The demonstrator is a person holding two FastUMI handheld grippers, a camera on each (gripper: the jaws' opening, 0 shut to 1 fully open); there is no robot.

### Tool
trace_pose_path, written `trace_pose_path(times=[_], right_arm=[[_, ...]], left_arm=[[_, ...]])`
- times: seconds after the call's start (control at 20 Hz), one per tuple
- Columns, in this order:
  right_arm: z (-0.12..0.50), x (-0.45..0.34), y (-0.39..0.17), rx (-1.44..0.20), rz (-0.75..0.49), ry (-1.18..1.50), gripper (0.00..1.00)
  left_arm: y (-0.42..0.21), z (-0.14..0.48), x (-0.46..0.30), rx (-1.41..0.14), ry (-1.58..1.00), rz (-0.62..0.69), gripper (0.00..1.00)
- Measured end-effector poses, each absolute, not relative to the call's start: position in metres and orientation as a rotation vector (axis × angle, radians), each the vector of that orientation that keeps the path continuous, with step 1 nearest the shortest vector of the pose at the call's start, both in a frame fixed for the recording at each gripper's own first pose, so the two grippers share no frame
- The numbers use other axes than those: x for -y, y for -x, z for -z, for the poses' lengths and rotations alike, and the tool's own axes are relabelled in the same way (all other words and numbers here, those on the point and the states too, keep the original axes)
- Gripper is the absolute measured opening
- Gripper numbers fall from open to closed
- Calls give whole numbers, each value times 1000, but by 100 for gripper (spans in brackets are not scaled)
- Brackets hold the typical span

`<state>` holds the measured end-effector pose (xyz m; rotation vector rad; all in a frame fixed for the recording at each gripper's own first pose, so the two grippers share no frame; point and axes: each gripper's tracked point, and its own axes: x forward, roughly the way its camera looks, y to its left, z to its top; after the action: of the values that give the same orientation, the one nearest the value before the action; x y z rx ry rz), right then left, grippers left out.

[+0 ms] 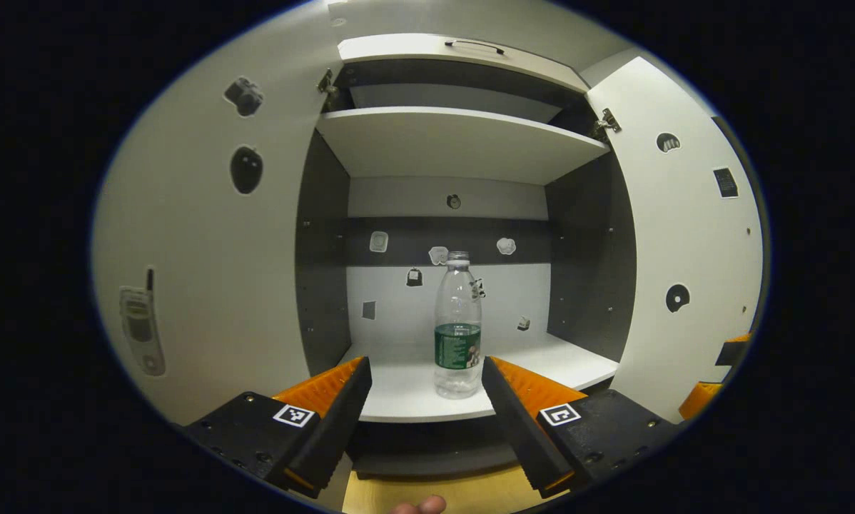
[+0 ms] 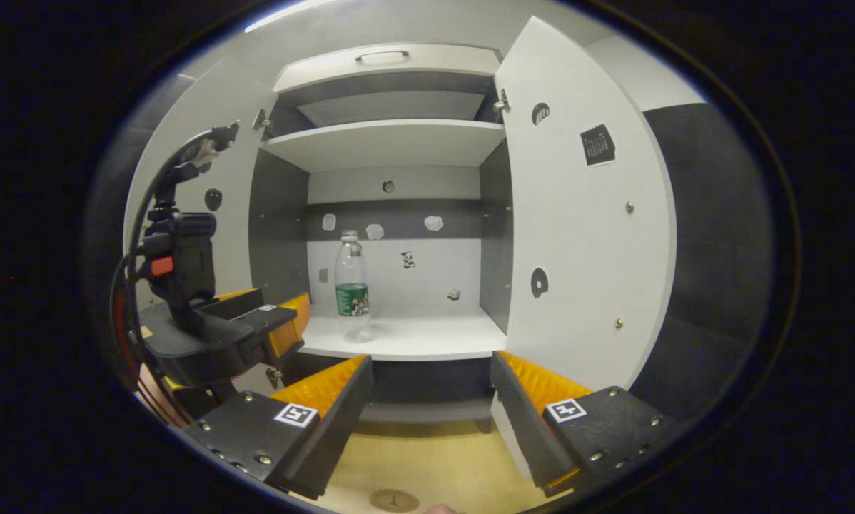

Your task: Grasp the bottle in the cabinet with the left hand and place it on the coaster, then close the right door with the right hand and the left door with the left hand.

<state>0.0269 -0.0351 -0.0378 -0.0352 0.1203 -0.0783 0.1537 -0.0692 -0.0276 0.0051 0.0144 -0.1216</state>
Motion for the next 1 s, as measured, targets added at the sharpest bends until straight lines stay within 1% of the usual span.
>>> trace_pose_path(times=[0.15,0.2,0.25,0.3,0.5,0.55,0.6,0.65,1.0], right_arm=[[42,43,-31,-134,103,39,97],[44,45,-32,-140,110,37,100],[46,47,-33,-145,116,36,97],[49,49,-35,-153,122,37,100],[57,54,-39,-180,143,47,100],[58,54,-40,-185,147,49,97],[60,56,-40,-192,151,50,97],[60,56,-40,-195,155,51,100],[68,66,-35,-221,179,37,100]], left_arm=[[-181,26,83,-8,-4,145,99],[-190,26,86,-8,-2,151,99],[-198,25,88,-5,2,156,99],[-206,25,92,-3,6,161,99],[-234,29,101,-9,27,179,99],[-240,32,102,-15,30,180,99],[-246,35,104,-22,33,182,99],[-252,37,104,-28,39,183,99],[-287,47,114,-56,72,186,99]])
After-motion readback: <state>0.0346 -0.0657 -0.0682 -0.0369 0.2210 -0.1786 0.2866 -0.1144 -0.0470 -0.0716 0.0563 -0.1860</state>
